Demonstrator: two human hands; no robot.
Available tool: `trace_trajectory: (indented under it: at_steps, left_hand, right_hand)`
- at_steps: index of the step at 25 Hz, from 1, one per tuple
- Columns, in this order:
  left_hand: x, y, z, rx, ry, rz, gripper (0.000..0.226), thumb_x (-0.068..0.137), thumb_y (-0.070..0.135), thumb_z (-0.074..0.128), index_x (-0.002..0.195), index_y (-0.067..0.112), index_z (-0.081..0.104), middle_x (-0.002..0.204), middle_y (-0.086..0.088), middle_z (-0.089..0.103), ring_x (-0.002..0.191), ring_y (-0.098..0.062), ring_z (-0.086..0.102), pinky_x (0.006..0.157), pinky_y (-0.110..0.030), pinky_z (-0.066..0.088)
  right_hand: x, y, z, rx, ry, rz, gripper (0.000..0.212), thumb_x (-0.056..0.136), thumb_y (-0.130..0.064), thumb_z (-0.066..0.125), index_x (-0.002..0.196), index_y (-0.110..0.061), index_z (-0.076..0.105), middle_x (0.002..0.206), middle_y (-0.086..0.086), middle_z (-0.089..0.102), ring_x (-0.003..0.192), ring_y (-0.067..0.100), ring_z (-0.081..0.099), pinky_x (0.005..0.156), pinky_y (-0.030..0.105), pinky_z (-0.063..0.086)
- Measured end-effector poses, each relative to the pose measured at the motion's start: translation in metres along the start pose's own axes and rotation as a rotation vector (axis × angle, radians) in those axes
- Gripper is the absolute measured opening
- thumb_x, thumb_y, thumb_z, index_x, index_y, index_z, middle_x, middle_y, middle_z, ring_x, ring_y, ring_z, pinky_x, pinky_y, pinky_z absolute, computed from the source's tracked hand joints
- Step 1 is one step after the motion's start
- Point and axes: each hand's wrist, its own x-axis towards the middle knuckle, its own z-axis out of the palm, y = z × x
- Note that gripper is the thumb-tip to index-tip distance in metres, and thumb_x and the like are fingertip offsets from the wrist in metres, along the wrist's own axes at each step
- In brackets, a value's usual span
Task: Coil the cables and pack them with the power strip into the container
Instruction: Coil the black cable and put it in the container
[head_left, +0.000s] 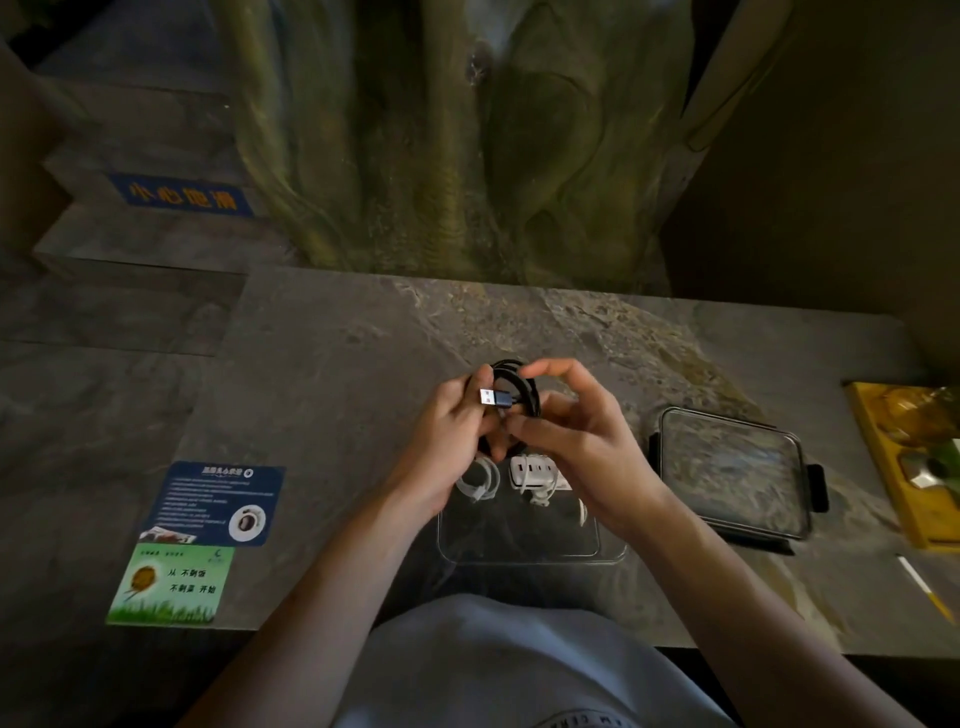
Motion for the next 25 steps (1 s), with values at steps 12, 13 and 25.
trace_trajectory:
  at_steps: [12, 13, 25]
  left_hand:
    - [0.008, -0.011, -0.003, 0.095, -0.076, 0.011, 0.036, 0.103, 0.034, 0.036, 0.082, 0.014, 0.057, 0.056, 0.008, 0.060, 0.057, -0.015, 0.062, 0.063, -0.038, 0.052]
    - [0.009, -0.012, -0.004, 0.034, -0.041, -0.025, 0.033, 0.102, 0.033, 0.037, 0.083, 0.014, 0.057, 0.061, 0.007, 0.061, 0.059, -0.014, 0.062, 0.062, -0.037, 0.052]
    - [0.013, -0.013, -0.018, 0.095, -0.106, 0.144, 0.034, 0.104, 0.025, 0.032, 0.076, 0.011, 0.046, 0.057, 0.002, 0.033, 0.047, -0.015, 0.050, 0.051, -0.022, 0.045]
  right_hand:
    - [-0.005, 0.015, -0.015, -0.677, 0.303, -0.203, 0.011, 0.084, -0.022, 0.073, 0.093, -0.027, 0.070, 0.108, -0.004, 0.061, 0.096, 0.015, 0.064, 0.076, 0.040, 0.056]
    - [-0.007, 0.012, -0.014, -0.654, 0.316, -0.219, 0.009, 0.085, -0.018, 0.072, 0.093, -0.020, 0.069, 0.101, -0.003, 0.064, 0.091, 0.014, 0.065, 0.076, 0.039, 0.055]
    - [-0.013, -0.001, -0.030, -0.361, 0.112, 0.267, 0.007, 0.086, 0.001, 0.065, 0.091, -0.003, 0.064, 0.081, 0.007, 0.067, 0.080, 0.019, 0.064, 0.078, 0.035, 0.053]
